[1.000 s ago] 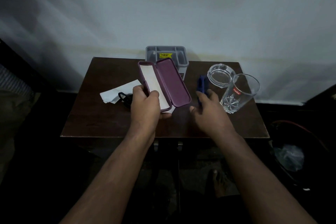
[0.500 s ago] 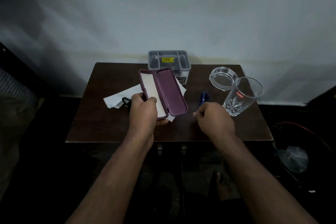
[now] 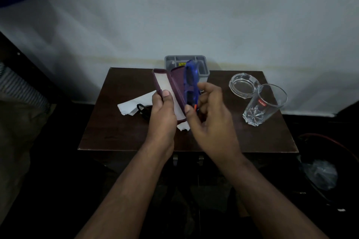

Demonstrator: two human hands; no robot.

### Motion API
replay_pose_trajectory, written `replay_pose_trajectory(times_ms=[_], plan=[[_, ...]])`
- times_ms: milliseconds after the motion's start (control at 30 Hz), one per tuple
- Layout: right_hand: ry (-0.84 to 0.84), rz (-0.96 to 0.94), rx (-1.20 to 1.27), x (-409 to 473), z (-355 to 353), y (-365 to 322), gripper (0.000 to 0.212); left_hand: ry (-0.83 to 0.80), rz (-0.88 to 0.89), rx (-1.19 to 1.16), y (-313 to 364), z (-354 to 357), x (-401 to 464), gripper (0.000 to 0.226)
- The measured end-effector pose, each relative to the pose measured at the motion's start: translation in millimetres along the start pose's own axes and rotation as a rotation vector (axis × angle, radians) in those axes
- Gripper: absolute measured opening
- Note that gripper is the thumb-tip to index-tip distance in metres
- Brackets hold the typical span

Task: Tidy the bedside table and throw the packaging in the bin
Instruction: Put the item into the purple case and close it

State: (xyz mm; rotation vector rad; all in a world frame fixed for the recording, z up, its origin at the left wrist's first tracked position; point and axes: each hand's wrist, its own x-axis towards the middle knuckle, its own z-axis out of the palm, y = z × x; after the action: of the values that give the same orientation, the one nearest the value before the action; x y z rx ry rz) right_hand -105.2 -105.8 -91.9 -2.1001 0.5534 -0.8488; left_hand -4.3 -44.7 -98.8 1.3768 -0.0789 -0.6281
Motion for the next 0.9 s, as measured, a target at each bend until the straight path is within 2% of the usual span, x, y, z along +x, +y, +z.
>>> replay_pose_trajectory(times_ms=[167,300,433,667,800,900], plan=[[-0.052,0.07,-0.02,6.6,9.6,8.6,0.052,-0.065,-0.121,-0.192,-2.8,4.7,2.2,0.026],[-0.139,0.04,-0.092,7.3,11.2,7.5,0.054,-0.114,-0.152,-0.183,-7.9,4.8,3.6,0.031],[-0.195,0.006,-0.119,4.7,10.5,5.6,0.049,-0.063,-0.168,-0.223,-5.9,2.4,4.8,0.034],[-0.154,0.001,-0.228,4.9,9.8,4.1,0.043,-0.05,-0.171,-0.181,-3.4,0.0,3.9,0.032],[-0.141,0.007,-0.221,4.2,11.0,5.8,0.041,-0.066,-0.125,-0.108,-5.0,2.7,1.7,0.03],[-0.119,-0.025,-0.223,4.9,9.8,3.9,0.033,-0.057,-0.124,-0.141,-5.2,4.5,1.9,0.03]])
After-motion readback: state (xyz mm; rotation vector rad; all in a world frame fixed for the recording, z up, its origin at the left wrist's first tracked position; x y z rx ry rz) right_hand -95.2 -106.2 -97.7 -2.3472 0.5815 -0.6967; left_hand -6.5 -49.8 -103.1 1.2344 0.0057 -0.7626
